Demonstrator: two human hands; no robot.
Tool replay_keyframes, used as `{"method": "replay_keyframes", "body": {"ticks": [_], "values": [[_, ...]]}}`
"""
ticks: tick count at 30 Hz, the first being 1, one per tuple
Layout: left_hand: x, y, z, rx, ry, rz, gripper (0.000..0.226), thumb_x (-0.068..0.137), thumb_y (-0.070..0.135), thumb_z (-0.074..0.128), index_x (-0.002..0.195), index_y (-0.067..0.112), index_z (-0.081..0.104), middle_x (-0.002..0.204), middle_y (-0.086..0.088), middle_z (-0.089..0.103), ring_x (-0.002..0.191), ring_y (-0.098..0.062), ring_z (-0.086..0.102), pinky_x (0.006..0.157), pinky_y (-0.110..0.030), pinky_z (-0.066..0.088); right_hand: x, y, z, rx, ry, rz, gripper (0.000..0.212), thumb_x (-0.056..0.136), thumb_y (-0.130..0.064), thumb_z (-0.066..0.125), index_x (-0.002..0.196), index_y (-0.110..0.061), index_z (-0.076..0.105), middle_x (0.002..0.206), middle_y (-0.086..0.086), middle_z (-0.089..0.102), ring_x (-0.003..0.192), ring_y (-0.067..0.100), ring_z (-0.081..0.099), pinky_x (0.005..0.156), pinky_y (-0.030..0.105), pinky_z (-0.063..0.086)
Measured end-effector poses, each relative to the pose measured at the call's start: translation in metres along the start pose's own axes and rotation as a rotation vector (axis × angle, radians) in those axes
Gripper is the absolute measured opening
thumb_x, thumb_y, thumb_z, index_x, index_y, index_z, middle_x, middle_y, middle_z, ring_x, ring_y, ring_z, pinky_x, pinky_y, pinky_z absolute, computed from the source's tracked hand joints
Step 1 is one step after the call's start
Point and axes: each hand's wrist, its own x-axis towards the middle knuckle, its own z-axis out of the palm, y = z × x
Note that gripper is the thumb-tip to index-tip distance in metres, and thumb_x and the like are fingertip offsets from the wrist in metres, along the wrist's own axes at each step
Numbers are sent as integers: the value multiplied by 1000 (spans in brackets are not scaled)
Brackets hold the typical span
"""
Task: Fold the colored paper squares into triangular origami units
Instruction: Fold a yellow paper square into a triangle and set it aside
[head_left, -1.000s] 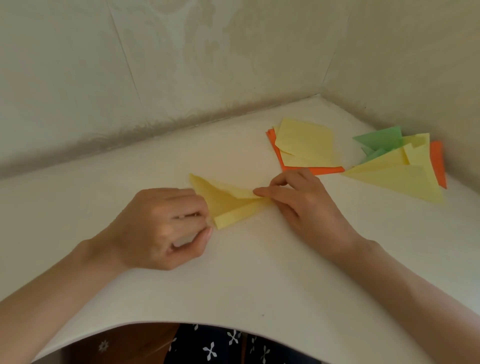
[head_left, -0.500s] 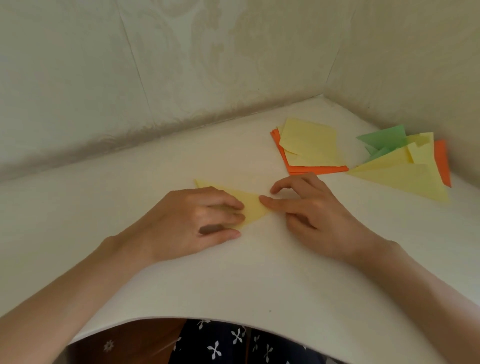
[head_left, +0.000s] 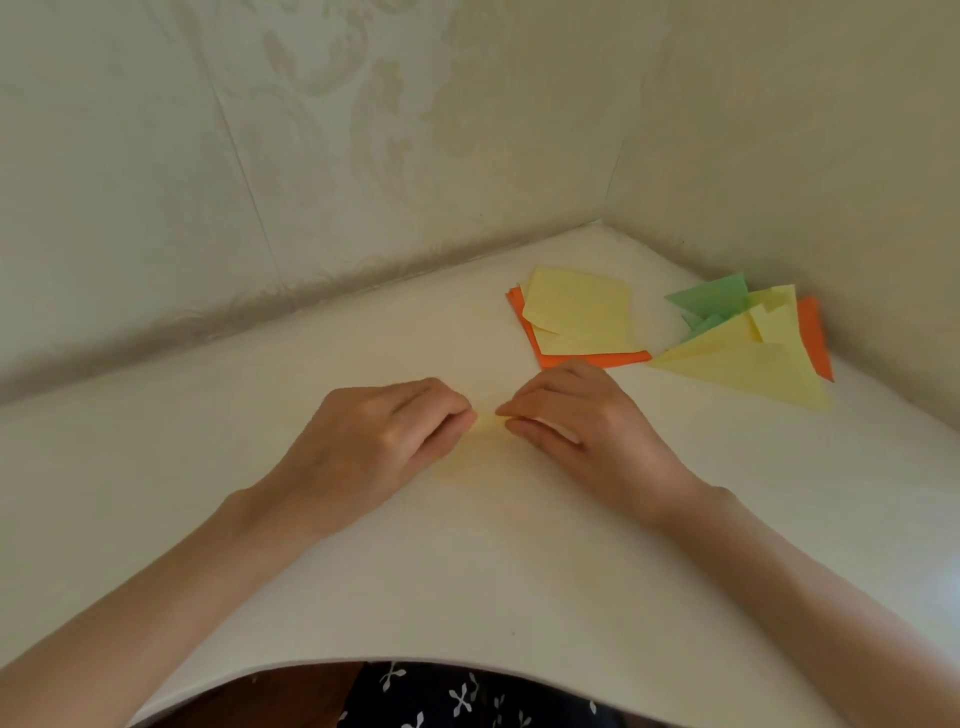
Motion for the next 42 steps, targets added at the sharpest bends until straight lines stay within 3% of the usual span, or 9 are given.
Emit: {"method": "replay_keyframes", "body": {"ticks": [4,7,11,15,18,22,26,36,42], "values": [[45,15,10,-440,-10,-467,43,83,58,57,113,29,45,88,13,69,82,-4,64,74,-22,48,-8,2,-28,178,69,278,16,90,-21,60,95,-10,71,85,-4,68,81,10,53,76,17,40],[77,16,33,-549,-160,-584,48,79,46,67,117,23,49,87,12,68,81,-2,62,75,-21,46,-27,20,-56,323,89,562,11,89,-15,63,89,-26,67,84,-12,65,80,3,54,75,13,38],[109,32,73,-567,-305,-528,15,86,28,67,97,27,58,82,13,61,79,-6,57,78,-20,44,-52,37,-84,283,75,740,16,89,-17,63,77,-28,63,76,-13,60,72,-2,51,66,11,37],[145,55,109,-573,-284,-494,9,85,23,69,85,25,60,74,14,57,74,-11,56,78,-39,51,-74,50,-104,134,180,861,12,89,-23,63,77,-23,64,78,-12,59,69,-5,49,60,7,34],[162,64,137,-486,-296,-476,8,86,26,68,91,22,63,87,10,58,82,-12,56,80,-39,49,-85,66,-108,-82,186,934,10,90,-24,61,80,-21,63,79,-12,56,86,10,49,64,19,31],[178,66,165,-337,-347,-547,44,85,33,67,123,19,50,120,-3,47,109,-18,50,85,-33,44,-87,93,-107,-239,130,1087,16,91,-29,57,89,-16,67,93,0,52,101,28,48,74,30,34],[190,65,175,-295,-425,-557,32,87,34,64,114,18,55,116,0,57,99,-19,58,80,-33,46,-84,105,-106,-353,53,1204,37,90,-37,56,116,-11,48,116,11,44,111,32,41,87,35,34],[177,60,173,-209,-499,-412,27,91,33,59,115,21,64,117,-3,52,102,-21,56,88,-36,43,-90,77,-91,-606,-124,1040,38,97,-45,34,117,-16,49,118,7,48,107,27,43,85,36,33],[166,76,178,-105,-383,-235,33,93,36,55,118,17,65,120,-5,49,99,-25,54,84,-35,41,-99,83,-98,-752,-127,1094,35,98,-42,32,115,-16,50,111,6,50,103,28,43,80,36,29]]}}
